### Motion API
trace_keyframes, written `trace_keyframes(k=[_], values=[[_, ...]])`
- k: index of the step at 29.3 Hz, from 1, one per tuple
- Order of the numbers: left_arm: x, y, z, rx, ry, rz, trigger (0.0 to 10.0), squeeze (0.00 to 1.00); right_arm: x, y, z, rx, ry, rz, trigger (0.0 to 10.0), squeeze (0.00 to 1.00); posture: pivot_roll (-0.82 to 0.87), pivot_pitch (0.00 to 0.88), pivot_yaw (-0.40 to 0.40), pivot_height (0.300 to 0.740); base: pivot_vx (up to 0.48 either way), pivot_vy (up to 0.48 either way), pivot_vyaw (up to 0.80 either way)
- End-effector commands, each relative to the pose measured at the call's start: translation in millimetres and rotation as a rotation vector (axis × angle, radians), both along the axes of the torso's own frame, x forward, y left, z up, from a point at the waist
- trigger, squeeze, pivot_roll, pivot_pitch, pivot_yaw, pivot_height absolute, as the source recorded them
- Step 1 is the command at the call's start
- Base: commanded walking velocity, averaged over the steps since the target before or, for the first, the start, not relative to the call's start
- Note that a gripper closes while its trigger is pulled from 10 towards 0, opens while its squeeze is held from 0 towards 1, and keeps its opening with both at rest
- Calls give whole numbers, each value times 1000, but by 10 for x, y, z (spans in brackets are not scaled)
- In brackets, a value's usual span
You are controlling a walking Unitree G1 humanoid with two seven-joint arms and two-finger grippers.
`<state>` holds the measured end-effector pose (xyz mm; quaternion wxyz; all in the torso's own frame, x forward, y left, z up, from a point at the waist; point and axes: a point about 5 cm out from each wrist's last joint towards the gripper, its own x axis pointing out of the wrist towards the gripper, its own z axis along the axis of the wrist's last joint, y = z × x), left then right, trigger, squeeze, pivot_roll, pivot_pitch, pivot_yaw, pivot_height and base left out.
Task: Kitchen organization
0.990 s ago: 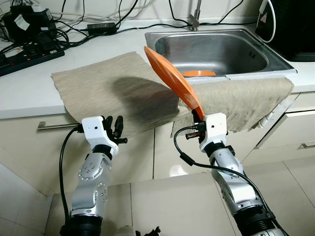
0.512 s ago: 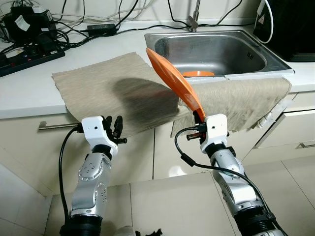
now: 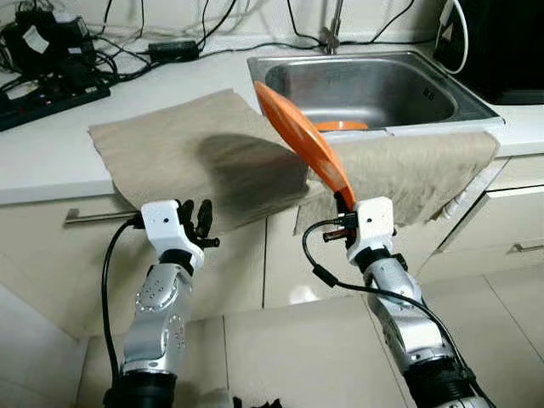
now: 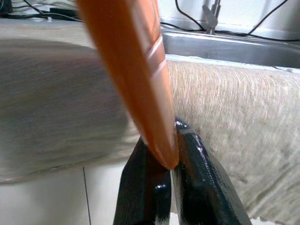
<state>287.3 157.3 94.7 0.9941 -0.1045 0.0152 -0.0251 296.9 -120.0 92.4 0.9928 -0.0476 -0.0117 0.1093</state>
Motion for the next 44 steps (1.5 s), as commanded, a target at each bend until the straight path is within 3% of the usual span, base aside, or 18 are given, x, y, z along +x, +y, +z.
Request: trace_keyframes(k=[1, 35, 44], values=[[0, 8, -37, 12, 18, 11, 10000, 0, -47, -40, -161, -23, 81, -12, 0, 0, 57, 0, -5, 740, 0, 0, 0], [-7, -2, -63, 5, 25, 9, 10000, 0, -69, -48, -209, -31, 95, -11, 0, 0, 56, 0, -6, 740, 0, 0, 0], [-34, 46, -139, 28, 55, 18, 10000, 0, -109, -140, -323, -53, 134, -30, 0, 0, 55, 0, -4, 740, 0, 0, 0]])
